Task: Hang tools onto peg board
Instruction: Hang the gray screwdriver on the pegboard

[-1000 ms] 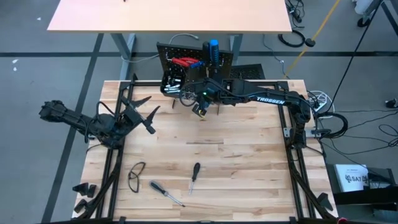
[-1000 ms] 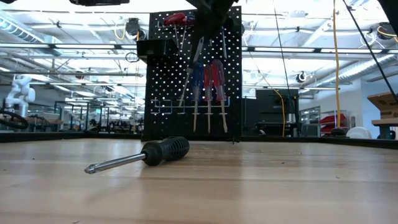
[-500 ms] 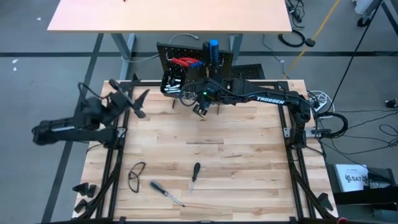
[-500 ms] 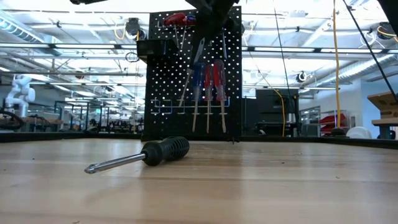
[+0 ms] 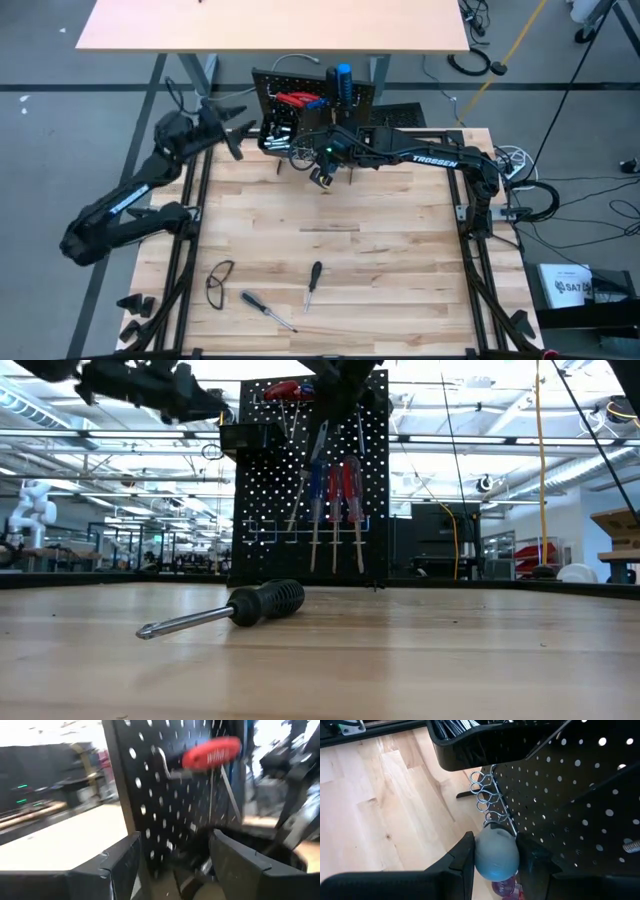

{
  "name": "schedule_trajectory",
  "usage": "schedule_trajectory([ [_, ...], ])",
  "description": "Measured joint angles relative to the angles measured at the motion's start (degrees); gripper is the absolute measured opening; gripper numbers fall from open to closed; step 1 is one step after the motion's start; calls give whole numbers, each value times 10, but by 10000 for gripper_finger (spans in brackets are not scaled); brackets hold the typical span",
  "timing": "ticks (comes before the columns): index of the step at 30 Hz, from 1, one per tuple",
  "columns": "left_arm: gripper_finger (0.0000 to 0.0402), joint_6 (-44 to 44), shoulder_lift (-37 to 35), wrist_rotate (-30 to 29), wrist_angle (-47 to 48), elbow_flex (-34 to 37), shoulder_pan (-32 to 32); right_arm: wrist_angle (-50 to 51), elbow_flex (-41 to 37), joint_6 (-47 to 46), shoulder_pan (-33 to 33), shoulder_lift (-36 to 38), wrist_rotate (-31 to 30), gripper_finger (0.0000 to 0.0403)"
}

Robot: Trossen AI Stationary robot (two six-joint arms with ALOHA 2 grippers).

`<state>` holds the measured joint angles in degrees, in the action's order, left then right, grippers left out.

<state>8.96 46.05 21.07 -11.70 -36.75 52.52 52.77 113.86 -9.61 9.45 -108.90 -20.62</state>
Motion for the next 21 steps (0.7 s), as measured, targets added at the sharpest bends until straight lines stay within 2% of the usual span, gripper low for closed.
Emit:
schedule_trajectory([
  [4, 235, -88, 46, 184, -115, 0, 100, -1, 0, 0, 0, 0, 0, 101],
  [7, 235, -132, 78, 280, -195, -1, 149, -1, 0, 0, 0, 0, 0, 101],
  [12, 235, -151, 152, 391, -249, -22, 187, -2, 0, 2, 4, 0, 0, 101],
  [21, 235, -177, 284, 491, -251, -126, 206, -2, 0, 0, 6, 0, 1, 101],
])
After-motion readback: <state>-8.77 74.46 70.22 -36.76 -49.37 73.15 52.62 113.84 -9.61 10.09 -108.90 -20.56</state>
